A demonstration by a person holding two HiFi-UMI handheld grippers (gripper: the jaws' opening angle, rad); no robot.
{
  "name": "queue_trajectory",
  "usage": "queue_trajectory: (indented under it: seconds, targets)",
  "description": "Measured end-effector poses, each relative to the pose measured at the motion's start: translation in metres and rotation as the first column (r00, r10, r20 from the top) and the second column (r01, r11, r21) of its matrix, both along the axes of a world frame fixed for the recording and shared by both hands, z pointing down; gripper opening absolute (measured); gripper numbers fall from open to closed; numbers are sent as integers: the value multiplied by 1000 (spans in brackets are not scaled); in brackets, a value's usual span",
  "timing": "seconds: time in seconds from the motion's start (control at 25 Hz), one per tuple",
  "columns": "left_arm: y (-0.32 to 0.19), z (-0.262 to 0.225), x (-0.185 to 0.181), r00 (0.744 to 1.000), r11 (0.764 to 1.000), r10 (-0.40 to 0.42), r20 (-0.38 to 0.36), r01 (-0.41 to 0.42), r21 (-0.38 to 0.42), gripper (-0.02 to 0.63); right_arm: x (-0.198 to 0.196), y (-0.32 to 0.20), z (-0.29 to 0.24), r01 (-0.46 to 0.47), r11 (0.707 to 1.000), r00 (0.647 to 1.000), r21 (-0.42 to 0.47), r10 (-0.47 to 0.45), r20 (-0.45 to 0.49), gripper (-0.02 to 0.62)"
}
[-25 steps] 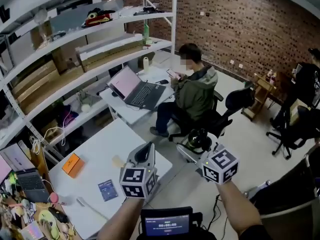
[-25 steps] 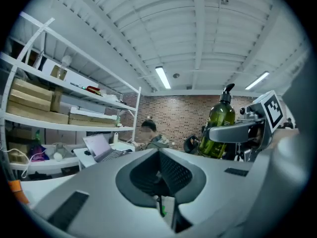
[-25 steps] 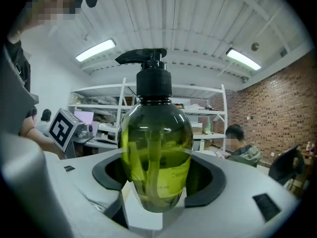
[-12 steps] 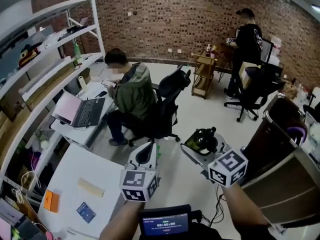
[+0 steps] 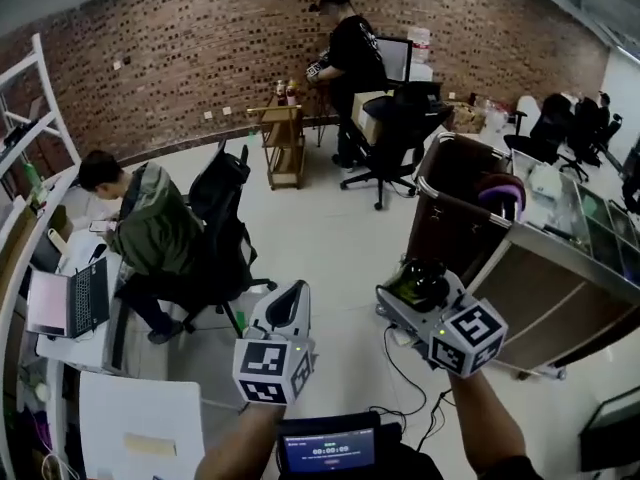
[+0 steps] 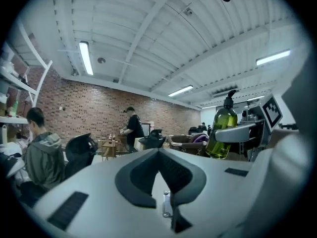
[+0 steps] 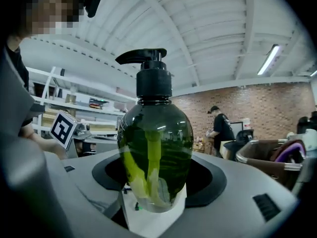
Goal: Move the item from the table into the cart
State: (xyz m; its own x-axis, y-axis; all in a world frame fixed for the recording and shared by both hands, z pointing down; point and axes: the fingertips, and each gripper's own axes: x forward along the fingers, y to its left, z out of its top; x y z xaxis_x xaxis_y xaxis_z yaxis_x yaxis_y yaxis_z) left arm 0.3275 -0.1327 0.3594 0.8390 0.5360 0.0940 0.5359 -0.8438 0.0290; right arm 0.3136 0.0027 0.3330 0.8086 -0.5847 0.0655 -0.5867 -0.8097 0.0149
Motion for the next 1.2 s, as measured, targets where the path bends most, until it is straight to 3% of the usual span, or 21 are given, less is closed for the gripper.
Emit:
queue_trajectory:
  seconds: [0.24, 0.44, 0.56, 0.68, 0.88, 1.08, 1.2]
  targets:
    - [167, -4, 16, 977, 977, 213, -13, -213, 23, 3, -15, 170, 0, -240, 970, 971, 32, 241, -9, 297]
    - [342, -12, 3, 921, 921, 389, -20, -389, 17, 3, -51, 332, 3, -408, 912, 913, 33, 409, 0, 298]
    - [435, -16, -8, 876, 876, 482, -22, -482, 9, 3, -74, 419, 6, -505, 862, 863, 37, 505, 5, 298]
    - [522, -16, -16, 811, 811, 585, -17, -584, 19, 3, -92, 499, 7, -604, 795, 797, 49, 604, 8, 297]
    - [646, -20, -18, 693, 693, 720, -24, -721, 6, 3, -116, 614, 1, -750, 658, 659, 72, 752, -3, 298]
    - [751, -28, -8, 546, 547, 836, -50, -837, 11, 3, -122, 707, -3, -866, 495, 496, 75, 868, -4, 297]
    - [803, -39, 4, 472, 475, 878, -78, -880, 18, 3, -128, 754, -9, -918, 390, 390, 78, 921, -9, 298]
